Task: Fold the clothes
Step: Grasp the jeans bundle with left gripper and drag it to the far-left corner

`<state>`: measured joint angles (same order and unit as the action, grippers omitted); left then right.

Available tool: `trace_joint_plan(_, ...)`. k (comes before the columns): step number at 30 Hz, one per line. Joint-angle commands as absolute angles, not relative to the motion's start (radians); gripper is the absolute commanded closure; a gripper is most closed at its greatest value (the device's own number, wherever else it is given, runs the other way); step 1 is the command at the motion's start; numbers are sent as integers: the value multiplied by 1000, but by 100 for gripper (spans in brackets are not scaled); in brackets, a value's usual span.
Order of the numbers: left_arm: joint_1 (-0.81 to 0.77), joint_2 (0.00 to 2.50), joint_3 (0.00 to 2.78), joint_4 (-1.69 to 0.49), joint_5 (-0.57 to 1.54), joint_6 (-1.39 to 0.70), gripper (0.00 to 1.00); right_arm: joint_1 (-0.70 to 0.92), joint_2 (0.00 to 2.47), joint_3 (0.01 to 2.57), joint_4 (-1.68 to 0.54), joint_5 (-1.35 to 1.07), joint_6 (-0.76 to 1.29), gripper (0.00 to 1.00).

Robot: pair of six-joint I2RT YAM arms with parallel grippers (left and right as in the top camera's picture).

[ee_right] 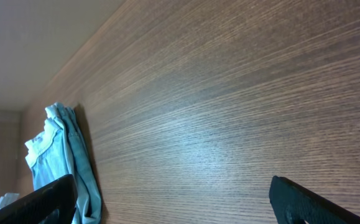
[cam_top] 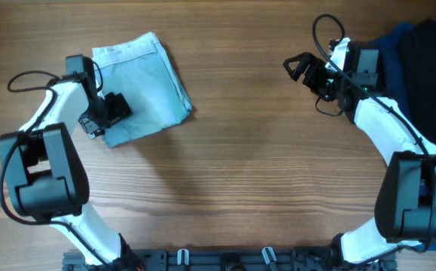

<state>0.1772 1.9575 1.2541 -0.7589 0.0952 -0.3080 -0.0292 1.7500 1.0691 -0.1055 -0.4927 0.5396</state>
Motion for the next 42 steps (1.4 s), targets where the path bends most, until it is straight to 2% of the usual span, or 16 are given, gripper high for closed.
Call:
trace_joint_plan(1,190,1973,1177,-740,97,-298,53,-27,1745,1068,-102,-485,527,0)
trace_joint_plan(2,190,1973,1177,-749,97,-298,77,-27,1745,1068,-102,-485,527,1)
trace_joint_plan(3,190,1973,1177,-752,97,-298,92,-27,1745,1068,-102,-485,527,1)
trace_joint_plan(4,190,1973,1177,-752,97,-298,96,-27,1745,1068,-103,-485,527,1)
trace_joint_plan(16,190,1876,1380,-751,83,-211,96,-26,1745,1068,-102,-485,528,0)
trace_joint_plan(23,190,1861,1398,-657,-171,-208,96,-26,1745,1068,-102,-485,527,0)
trace_joint_plan(30,191,1862,1397,-537,-300,-131,96,-26,1745,1068,-102,-485,528,1)
trace_joint_plan(42,313,1920,1394,-417,-300,-81,96,-26,1745,1068,-102,-485,528,1)
